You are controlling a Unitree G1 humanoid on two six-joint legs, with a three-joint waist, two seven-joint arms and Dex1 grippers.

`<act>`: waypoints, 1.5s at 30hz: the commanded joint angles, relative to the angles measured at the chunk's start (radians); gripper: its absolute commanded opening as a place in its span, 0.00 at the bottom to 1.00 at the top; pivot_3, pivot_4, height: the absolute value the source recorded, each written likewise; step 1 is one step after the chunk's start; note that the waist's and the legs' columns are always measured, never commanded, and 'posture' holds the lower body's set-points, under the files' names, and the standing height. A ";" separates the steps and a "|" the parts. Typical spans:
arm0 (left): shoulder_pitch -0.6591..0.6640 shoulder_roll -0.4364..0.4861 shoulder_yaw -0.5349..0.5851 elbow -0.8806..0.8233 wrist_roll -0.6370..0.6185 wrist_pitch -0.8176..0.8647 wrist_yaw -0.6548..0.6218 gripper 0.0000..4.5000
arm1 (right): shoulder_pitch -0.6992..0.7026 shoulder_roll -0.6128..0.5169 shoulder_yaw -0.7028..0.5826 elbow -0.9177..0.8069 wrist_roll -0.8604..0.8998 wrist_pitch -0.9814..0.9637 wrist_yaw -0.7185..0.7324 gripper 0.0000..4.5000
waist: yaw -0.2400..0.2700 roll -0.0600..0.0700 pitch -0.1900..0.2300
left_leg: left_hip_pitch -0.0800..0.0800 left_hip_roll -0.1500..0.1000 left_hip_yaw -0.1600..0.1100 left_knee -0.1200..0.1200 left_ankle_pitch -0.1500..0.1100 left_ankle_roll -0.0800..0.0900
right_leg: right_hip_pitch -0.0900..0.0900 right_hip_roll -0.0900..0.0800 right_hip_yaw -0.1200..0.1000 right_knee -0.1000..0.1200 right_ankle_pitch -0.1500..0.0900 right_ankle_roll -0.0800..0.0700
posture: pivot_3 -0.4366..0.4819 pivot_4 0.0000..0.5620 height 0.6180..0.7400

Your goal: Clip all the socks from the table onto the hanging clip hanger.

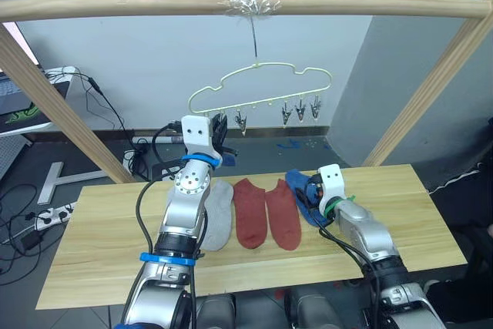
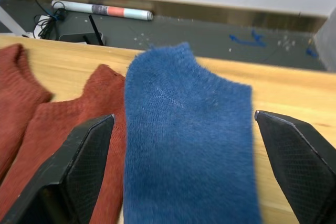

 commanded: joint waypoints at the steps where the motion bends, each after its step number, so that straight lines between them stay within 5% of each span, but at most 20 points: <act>1: 0.014 -0.002 0.004 -0.040 -0.006 0.014 0.003 0.04 | -0.039 0.001 -0.035 0.108 -0.006 -0.064 0.000 1.00 | 0.003 0.000 0.000 | 0.000 0.000 0.000 0.000 0.000 0.000 | 0.000 0.000 0.000 0.000 0.000 0.000 | 0.64 0.31 1.00; 5: 0.020 -0.006 0.003 -0.051 -0.004 0.024 0.007 0.04 | -0.059 -0.001 -0.027 0.227 -0.030 -0.115 0.019 0.87 | 0.002 0.000 0.000 | 0.001 0.000 0.000 0.000 0.000 0.000 | 0.000 0.000 0.000 0.000 0.000 0.000 | 0.64 0.31 1.00; 16: 0.025 -0.005 0.009 -0.059 -0.005 0.042 0.011 0.04 | 0.098 -0.039 0.045 0.135 -0.113 -0.126 0.069 0.02 | 0.003 0.001 0.000 | 0.006 0.000 0.000 0.000 0.000 0.000 | 0.005 0.000 0.000 0.000 -0.003 0.004 | 0.65 0.32 1.00; 17: 0.024 -0.005 0.010 -0.057 -0.005 0.041 0.011 0.04 | 0.114 -0.047 0.046 0.114 -0.116 -0.123 0.073 0.01 | 0.004 0.001 0.000 | 0.006 0.000 0.000 0.000 0.000 0.000 | 0.005 0.000 0.000 0.000 -0.003 0.004 | 0.65 0.32 1.00; 29: 0.003 -0.016 0.005 -0.023 -0.012 0.033 -0.002 0.04 | 0.384 -0.178 0.030 -0.357 -0.044 0.049 0.186 0.01 | 0.009 0.001 0.000 | 0.006 0.000 0.001 0.000 0.000 0.000 | 0.005 0.000 0.001 -0.001 -0.003 0.005 | 0.61 0.30 1.00; 33: 0.000 -0.021 0.003 -0.018 -0.013 0.031 -0.004 0.04 | 0.383 -0.181 0.009 -0.397 -0.049 0.082 0.169 0.23 | 0.005 0.001 0.000 | 0.005 0.000 0.001 0.000 0.000 0.000 | 0.005 0.001 0.001 -0.001 -0.003 0.005 | 0.61 0.31 1.00; 43: 0.013 -0.021 0.008 -0.033 -0.014 0.037 -0.001 0.04 | 0.389 -0.173 0.017 -0.513 -0.050 0.150 0.142 0.99 | 0.005 0.001 0.003 | 0.004 0.000 0.000 -0.001 0.000 0.000 | 0.004 0.001 0.001 -0.002 -0.003 0.005 | 0.63 0.32 1.00; 45: 0.015 -0.020 0.010 -0.036 -0.014 0.038 0.000 0.04 | 0.386 -0.147 0.018 -0.527 -0.032 0.171 0.137 0.99 | 0.005 0.000 0.004 | 0.004 0.000 0.000 0.000 0.000 0.000 | 0.004 0.001 0.001 -0.001 -0.003 0.005 | 0.63 0.32 1.00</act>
